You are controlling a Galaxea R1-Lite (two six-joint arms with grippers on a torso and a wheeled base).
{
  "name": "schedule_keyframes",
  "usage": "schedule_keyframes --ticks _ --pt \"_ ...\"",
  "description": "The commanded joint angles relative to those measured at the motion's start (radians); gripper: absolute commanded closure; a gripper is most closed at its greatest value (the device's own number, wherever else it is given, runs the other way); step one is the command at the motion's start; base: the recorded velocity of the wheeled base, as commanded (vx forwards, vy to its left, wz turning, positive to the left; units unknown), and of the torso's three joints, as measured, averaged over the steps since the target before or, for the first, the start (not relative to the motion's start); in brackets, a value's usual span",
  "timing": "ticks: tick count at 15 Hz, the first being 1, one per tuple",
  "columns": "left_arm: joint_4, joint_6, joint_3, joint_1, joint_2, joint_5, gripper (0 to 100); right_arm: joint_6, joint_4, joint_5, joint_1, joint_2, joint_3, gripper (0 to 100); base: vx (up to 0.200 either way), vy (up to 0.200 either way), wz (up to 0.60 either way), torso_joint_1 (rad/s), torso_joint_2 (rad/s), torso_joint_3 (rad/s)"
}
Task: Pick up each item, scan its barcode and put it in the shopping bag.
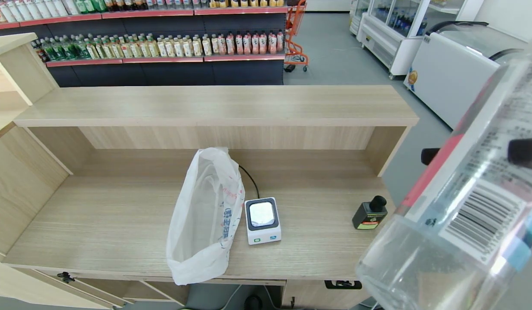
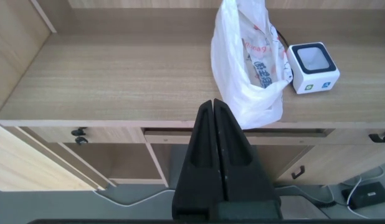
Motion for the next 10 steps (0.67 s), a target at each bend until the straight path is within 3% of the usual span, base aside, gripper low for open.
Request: schedule_keyframes --ticks 1,5,10 --pt "0.0 0.0 0.0 0.0 0.0 0.0 100 0.0 -0.001 0.002 0.019 -0.005 0.011 100 0.0 0.0 0.0 0.0 0.0 0.0" --pt "0.0 0.0 0.0 0.0 0.001 0.0 100 -0.005 -0.003 0.038 0.08 -0.052 0.066 100 0.0 0.0 0.0 0.0 0.0 0.0" --pt "0.0 0.0 0.0 0.0 0.001 0.0 100 -0.089 -0.007 0.078 0.08 -0.062 0.117 100 0.0 0.0 0.0 0.0 0.0 0.0"
